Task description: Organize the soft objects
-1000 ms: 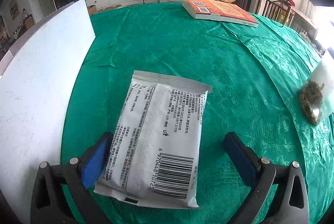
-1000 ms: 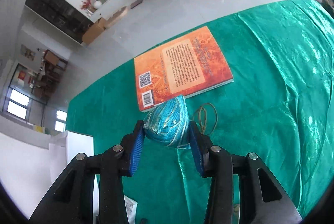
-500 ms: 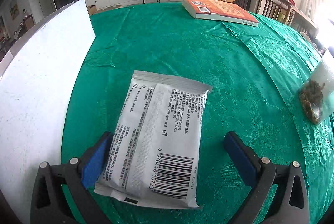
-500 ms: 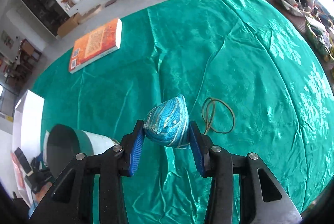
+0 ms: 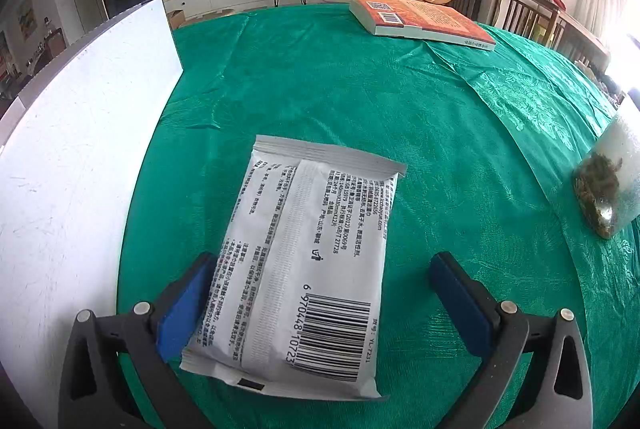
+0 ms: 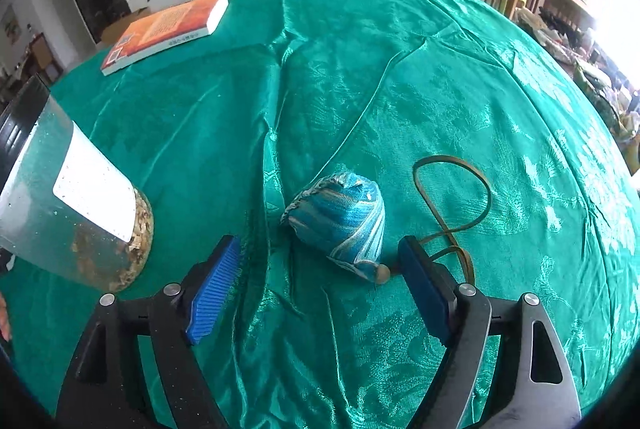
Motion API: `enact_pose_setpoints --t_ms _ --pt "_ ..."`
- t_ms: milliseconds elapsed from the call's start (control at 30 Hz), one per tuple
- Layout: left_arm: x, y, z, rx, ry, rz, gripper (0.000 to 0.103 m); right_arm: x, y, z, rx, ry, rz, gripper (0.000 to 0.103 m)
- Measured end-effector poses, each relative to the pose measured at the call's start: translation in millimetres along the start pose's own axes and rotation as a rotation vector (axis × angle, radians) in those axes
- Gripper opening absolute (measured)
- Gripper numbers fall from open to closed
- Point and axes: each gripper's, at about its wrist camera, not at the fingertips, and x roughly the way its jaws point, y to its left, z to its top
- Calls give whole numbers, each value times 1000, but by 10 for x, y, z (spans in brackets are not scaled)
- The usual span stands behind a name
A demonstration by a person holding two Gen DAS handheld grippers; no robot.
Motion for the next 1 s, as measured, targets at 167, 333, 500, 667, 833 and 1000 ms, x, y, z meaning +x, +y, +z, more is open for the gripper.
enact_pose_setpoints --t_ms 167,333,500,667,833,1000 --pt "-1 0 0 0 0 0 103 46 84 -46 -19 -42 -42 94" --pt "-1 0 0 0 0 0 103 62 91 -77 -15 -74 -42 95" --pt "-2 1 -1 0 0 0 103 71 91 -82 -19 -72 -40 97" --pt "-2 1 0 0 0 0 103 72 89 -82 -19 -72 -40 97" --pt "-2 1 0 0 0 0 103 71 87 -83 -19 -72 -39 97" --pt "-3 1 0 0 1 0 103 76 93 -79 -18 -72 -36 97"
